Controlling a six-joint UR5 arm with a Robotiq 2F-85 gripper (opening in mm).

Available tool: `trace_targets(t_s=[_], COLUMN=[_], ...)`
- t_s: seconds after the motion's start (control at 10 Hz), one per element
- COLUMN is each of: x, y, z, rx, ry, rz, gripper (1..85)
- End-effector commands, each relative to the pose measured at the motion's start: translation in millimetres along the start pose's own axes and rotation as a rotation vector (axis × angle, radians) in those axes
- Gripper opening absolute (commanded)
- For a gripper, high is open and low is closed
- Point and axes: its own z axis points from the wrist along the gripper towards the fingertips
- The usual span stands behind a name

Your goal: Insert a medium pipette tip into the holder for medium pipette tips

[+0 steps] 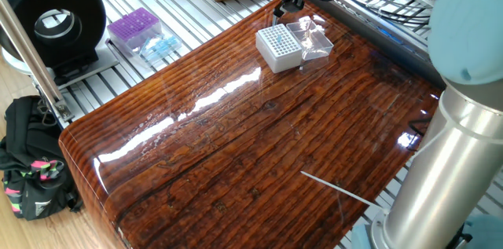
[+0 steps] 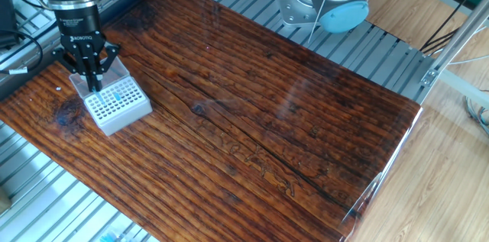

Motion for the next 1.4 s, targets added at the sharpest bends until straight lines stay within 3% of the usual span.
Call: trace_targets(t_s=[0.0,0.4,0.6,1.3], x=[-0.1,0.8,7.7,4.2], y=[-1.8,-1.4,-1.9,1.4], z=[-0.8,0.0,1.5,0.9], rx=[0.003,-0.001,-0.001,-0.009], ry=[-0.004,-0.001,0.026,0.028], rz=[0.011,0.010,0.004,0.009], gripper=[1.0,1.0,1.0,1.0])
